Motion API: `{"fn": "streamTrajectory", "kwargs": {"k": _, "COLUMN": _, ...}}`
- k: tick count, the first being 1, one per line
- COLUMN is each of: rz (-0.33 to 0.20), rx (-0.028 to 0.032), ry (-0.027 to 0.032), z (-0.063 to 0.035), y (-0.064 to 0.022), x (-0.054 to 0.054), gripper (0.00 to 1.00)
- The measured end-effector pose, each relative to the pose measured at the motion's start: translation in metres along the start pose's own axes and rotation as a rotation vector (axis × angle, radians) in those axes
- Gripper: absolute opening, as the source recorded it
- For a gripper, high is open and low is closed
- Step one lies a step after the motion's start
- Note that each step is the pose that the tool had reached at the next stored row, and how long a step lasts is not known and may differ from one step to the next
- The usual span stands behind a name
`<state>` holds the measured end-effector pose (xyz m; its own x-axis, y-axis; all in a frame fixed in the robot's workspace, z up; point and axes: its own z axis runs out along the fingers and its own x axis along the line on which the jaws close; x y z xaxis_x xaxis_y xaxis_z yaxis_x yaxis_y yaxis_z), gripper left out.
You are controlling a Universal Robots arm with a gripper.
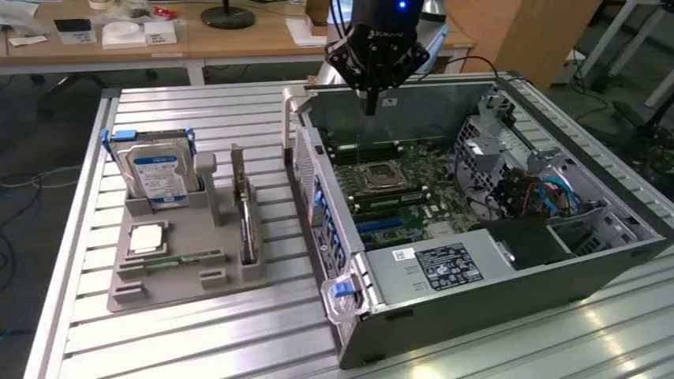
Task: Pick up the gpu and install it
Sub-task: 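Reach for the gpu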
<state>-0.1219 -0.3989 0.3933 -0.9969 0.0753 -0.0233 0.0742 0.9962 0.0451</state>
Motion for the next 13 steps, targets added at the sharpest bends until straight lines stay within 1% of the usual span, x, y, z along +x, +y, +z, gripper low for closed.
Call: {"fn": "streamTrajectory", "kwargs": {"k": 13, "rz": 0.000, "rx": 0.0000, "ry": 0.0000, "z": -0.0001, "y": -0.0002, "x": 0.0023, "gripper": 0.11}}
